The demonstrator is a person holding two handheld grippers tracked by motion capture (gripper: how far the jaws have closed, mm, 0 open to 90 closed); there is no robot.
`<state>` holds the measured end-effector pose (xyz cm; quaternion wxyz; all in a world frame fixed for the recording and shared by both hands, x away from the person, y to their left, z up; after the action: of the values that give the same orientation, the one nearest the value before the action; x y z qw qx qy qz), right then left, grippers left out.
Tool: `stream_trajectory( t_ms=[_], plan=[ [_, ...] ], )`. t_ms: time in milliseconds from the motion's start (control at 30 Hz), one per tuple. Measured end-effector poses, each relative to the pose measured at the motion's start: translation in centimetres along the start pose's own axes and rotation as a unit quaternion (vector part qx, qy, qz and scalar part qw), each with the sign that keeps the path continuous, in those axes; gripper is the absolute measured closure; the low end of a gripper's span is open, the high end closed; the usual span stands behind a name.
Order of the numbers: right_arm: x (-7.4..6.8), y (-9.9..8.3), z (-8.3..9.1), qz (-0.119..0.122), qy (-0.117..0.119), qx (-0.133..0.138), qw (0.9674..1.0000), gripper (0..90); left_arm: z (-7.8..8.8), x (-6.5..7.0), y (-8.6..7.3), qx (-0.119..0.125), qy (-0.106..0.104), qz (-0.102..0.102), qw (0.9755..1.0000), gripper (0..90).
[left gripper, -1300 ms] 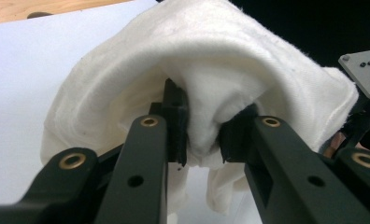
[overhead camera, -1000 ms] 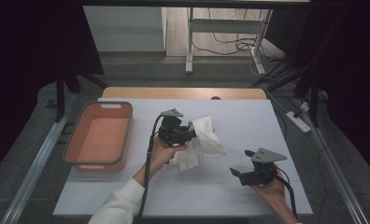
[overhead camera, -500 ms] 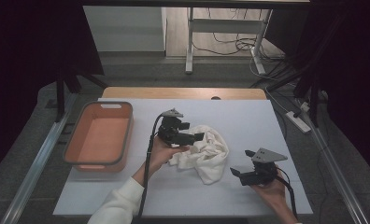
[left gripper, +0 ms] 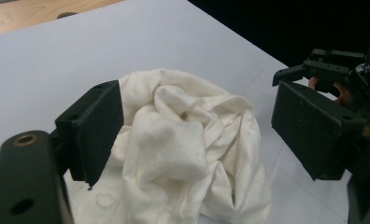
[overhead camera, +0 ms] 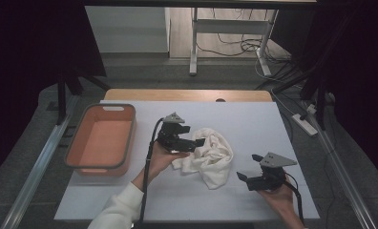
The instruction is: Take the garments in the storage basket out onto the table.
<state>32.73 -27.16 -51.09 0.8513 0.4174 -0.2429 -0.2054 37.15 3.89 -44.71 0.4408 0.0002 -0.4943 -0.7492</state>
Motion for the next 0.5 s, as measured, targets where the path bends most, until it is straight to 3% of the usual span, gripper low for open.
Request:
stream_trajectory(
  t_ms=[300, 500],
  plan=[
    [0.2, 0.2, 0.3, -0.010, 0.002, 0.010, 0.9999, 9.4, 2.3, 0.0, -1.8, 0.008, 0.017, -0.005, 0.9998, 17.7],
    [0.1, 0.0, 0.5, -0.009, 0.005, 0.014, 0.9998, 9.4, 3.8, 0.2, -3.7, 0.010, 0.040, -0.010, 0.9991, 18.0]
  ],
)
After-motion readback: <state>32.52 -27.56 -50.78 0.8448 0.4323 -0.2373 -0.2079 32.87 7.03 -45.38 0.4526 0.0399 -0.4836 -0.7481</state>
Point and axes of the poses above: each handheld gripper's, and its own axes: z roughly backward along the jaws, y roughly out of its top, x roughly to its right, the point moved 3 cm from there along -z, roughly forward along the jaws, and after that the axes turned 12 degrees about z, right-handed, at the moved point
